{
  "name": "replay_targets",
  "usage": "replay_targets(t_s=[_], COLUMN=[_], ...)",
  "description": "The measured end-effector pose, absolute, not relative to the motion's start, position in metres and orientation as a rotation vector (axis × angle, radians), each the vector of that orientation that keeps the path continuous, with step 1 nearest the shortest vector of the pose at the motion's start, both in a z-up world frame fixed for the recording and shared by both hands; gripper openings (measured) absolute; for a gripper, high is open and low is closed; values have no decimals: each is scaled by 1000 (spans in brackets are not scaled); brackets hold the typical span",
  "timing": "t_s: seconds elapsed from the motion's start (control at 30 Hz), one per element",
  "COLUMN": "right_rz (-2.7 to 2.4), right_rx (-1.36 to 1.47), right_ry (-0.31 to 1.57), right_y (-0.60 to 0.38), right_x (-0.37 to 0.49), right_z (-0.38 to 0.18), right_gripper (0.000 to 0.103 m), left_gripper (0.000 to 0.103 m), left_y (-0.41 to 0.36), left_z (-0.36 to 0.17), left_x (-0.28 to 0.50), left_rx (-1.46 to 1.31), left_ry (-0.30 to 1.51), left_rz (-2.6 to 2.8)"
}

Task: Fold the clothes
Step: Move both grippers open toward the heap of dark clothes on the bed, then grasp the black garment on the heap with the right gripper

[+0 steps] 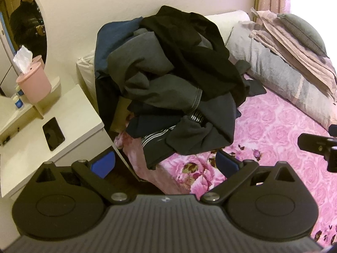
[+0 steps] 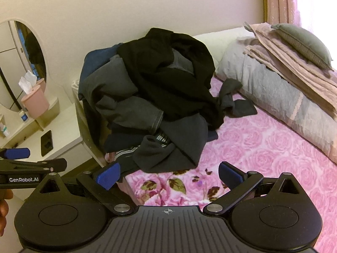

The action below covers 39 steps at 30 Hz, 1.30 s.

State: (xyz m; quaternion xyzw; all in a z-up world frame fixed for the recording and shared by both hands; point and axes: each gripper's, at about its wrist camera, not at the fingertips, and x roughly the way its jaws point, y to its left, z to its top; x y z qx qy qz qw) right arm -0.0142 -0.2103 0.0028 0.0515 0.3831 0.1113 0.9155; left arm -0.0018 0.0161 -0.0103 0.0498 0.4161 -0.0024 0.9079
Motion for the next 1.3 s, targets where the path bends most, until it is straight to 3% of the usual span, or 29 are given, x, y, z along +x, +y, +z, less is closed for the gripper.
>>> replay_targets(t_s=[1.3], right_rz=[224], right_rx=[91], right_ry=[804], right_y=[-121], right_x=[-13], right_z=[-8], right_gripper=[102], left_gripper=[101], left_y=[116], left_z=[-27], left_x=[4], left_rx=[198], left_ry=[866], left_rz=[91])
